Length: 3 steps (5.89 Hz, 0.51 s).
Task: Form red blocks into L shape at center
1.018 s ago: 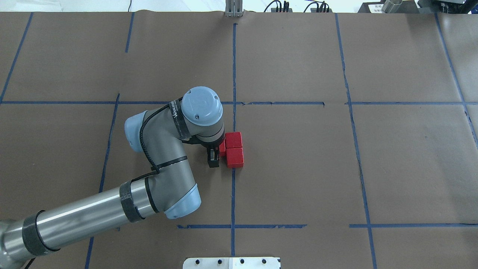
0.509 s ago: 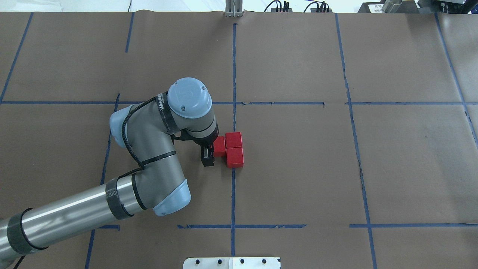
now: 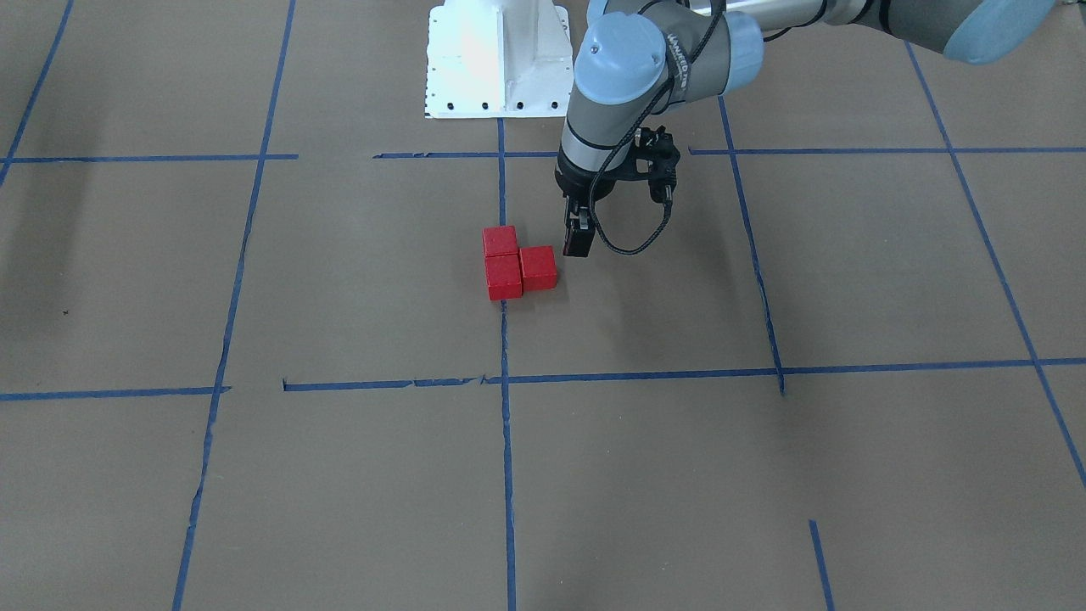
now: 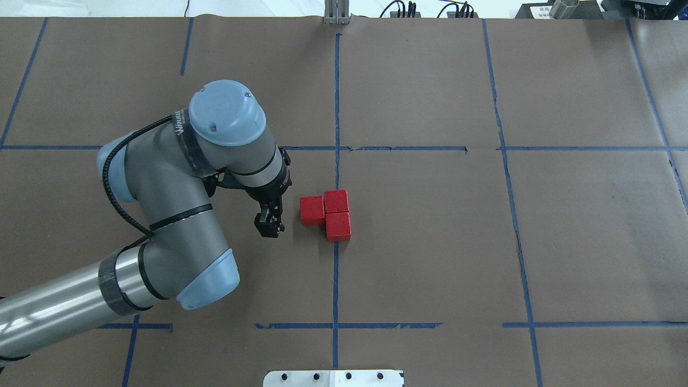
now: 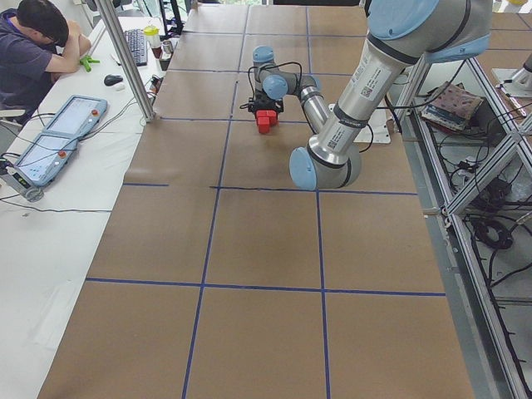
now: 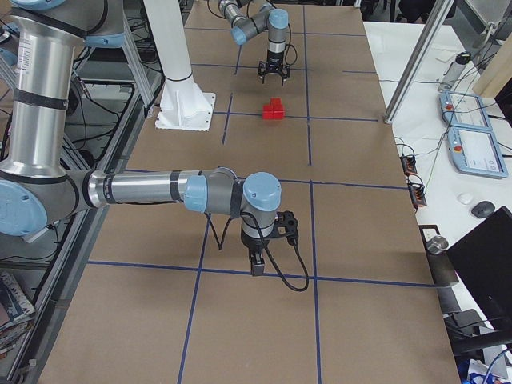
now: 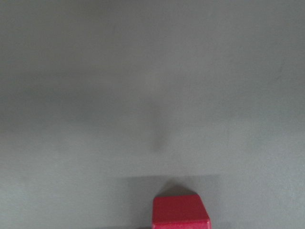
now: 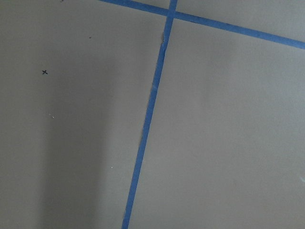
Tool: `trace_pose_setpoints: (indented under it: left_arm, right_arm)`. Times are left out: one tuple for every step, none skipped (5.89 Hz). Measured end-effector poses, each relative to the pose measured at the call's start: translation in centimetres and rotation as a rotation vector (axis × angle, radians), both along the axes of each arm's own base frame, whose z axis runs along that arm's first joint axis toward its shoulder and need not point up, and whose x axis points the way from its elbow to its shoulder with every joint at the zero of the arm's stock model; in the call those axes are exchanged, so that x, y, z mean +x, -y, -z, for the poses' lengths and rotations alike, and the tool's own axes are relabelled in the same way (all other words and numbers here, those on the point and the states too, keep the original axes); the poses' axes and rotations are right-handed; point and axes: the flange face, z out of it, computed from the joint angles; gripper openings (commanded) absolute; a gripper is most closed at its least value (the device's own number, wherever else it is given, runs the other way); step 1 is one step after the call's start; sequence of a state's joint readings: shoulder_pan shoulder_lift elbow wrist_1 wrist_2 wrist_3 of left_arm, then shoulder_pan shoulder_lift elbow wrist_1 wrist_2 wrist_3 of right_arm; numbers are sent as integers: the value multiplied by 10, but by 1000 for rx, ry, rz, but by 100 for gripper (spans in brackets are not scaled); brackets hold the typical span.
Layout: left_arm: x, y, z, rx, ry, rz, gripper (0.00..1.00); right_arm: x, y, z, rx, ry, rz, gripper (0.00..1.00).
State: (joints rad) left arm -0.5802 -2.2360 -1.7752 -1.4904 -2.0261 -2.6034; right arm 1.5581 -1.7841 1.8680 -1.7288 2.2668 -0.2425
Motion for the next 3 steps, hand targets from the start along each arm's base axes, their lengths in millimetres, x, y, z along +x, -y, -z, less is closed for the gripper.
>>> trace_pose_setpoints:
  left_arm:
    - [-30, -4, -7, 111, -12, -75, 100]
    - [-58, -7, -20, 239, -14, -159, 100]
    - [-86, -5, -43, 361, -2, -260, 100]
  right_arm:
    - [0, 0, 0, 0, 0, 0, 99]
    - [0, 0, 0, -1, 0, 1, 99]
    - [0, -1, 0, -1, 1, 1, 99]
